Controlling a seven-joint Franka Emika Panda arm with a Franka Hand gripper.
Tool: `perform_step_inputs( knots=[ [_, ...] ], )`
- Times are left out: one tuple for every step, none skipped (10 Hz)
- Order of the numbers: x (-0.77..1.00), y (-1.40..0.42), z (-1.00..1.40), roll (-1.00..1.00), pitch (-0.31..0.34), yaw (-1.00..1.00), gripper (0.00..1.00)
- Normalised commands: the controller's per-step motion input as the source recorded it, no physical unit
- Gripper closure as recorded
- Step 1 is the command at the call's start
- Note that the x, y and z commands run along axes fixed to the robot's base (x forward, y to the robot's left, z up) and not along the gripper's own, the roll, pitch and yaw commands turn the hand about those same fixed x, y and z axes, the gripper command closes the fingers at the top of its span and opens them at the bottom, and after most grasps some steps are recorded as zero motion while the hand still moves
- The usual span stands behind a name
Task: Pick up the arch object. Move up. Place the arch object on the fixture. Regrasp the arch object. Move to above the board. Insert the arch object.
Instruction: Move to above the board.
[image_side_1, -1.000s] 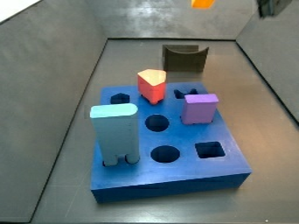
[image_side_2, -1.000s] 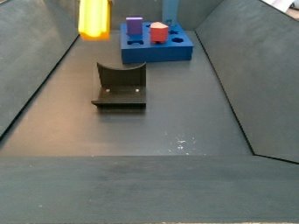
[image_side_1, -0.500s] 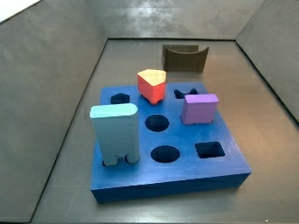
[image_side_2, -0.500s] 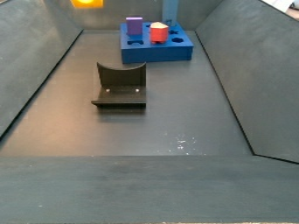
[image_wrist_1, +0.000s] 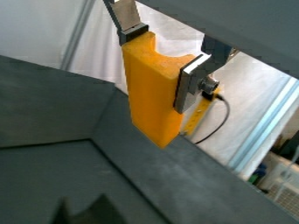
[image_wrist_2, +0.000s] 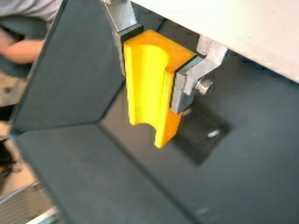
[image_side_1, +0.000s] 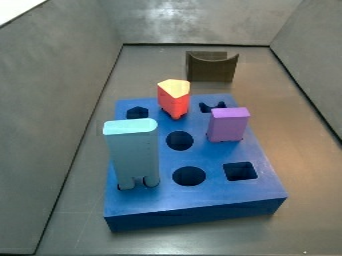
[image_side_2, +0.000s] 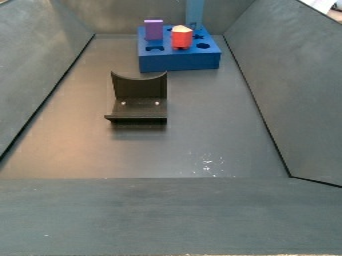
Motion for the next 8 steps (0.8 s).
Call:
perform_step_inputs(
  knots=[
    [-0.87, -1.0, 0.11, -1.0, -0.029, -0.05, 1.0],
    [-0.87, -1.0, 0.11, -1.0, -0.033, -0.05, 1.0],
    [-0.88, -1.0, 0.11, -1.0, -0.032, -0.05, 1.0],
    [-0.91, -1.0, 0.11, -1.0, -0.031, -0.06, 1.0],
    [-0.94, -1.0, 0.11, -1.0, -0.033, -0.06, 1.0],
    [-0.79, -0.79, 0.09, -1.0, -0.043, -0.06, 1.0],
    [-0.53, -0.49, 0.05, -1.0, -0.049, -0.06, 1.0],
    [-0.27, -0.22, 0.02, -1.0, -0.035, -0.06, 1.0]
  ],
)
